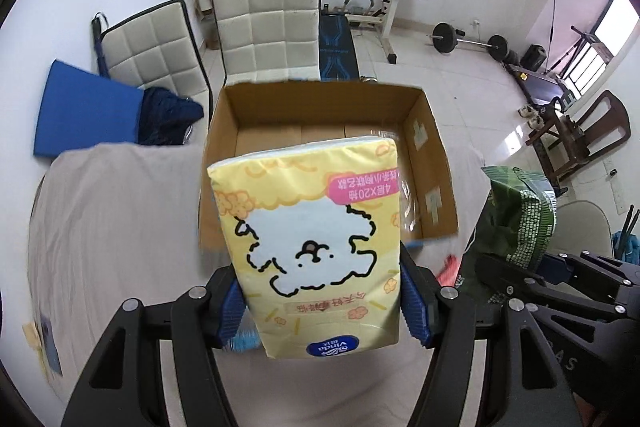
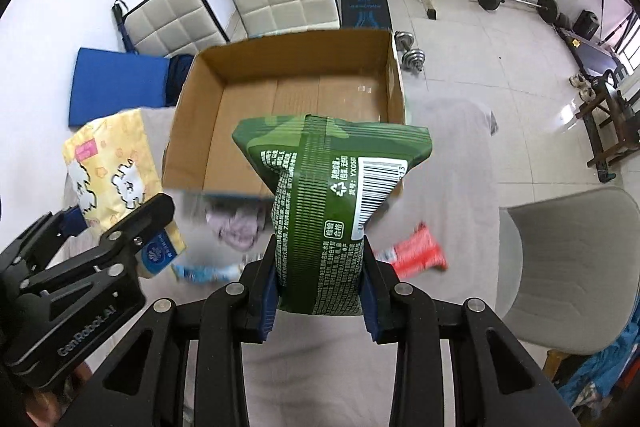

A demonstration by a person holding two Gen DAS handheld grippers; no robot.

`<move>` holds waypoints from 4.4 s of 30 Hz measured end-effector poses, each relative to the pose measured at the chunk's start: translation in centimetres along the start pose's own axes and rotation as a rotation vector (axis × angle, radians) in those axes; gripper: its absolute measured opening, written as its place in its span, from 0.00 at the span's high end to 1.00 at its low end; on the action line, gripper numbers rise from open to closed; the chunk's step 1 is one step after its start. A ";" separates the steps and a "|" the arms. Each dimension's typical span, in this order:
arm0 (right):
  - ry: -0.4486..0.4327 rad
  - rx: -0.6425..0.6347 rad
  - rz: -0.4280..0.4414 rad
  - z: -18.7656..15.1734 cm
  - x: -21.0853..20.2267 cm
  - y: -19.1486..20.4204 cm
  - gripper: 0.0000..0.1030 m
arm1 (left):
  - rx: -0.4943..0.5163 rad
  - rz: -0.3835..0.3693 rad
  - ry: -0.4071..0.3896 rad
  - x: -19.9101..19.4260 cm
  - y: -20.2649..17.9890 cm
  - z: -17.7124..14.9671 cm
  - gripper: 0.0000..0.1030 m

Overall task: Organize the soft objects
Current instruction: 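Carry the tissue pack and green bag over the cardboard box with both tools, then open both tools to drop the tissue pack and green bag into the box, then grasp the orange chip bag with the left tool while the right tool grasps the red snack bag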

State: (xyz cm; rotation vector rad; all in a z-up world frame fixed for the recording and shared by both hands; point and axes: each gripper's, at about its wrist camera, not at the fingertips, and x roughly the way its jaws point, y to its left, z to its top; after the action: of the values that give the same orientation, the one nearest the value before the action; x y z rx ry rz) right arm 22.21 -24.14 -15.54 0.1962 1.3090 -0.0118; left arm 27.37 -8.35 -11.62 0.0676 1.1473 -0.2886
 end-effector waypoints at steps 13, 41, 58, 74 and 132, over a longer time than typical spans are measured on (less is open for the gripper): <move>0.102 0.005 -0.001 12.3 12.8 0.5 0.65 | -0.043 -0.160 0.211 13.0 2.8 9.7 0.39; 0.311 -0.060 -0.051 20.6 29.9 -1.7 0.63 | -0.052 -0.285 0.540 25.4 1.3 12.7 0.39; 0.251 -0.016 -0.070 17.3 22.8 -0.8 0.02 | 0.004 -0.009 0.324 13.1 2.8 10.0 0.01; 0.043 -0.008 -0.102 10.5 13.6 0.3 0.01 | -0.001 0.071 0.111 5.7 0.0 4.5 0.01; 0.478 0.325 -0.031 -8.6 25.4 -11.8 0.34 | 0.308 0.099 0.478 18.3 -9.0 -13.0 0.01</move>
State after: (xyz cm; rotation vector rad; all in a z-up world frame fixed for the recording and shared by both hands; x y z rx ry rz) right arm 19.16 -31.87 -43.62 0.4770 1.7839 -0.2162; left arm 20.40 -17.89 -32.72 0.4848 1.5589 -0.3711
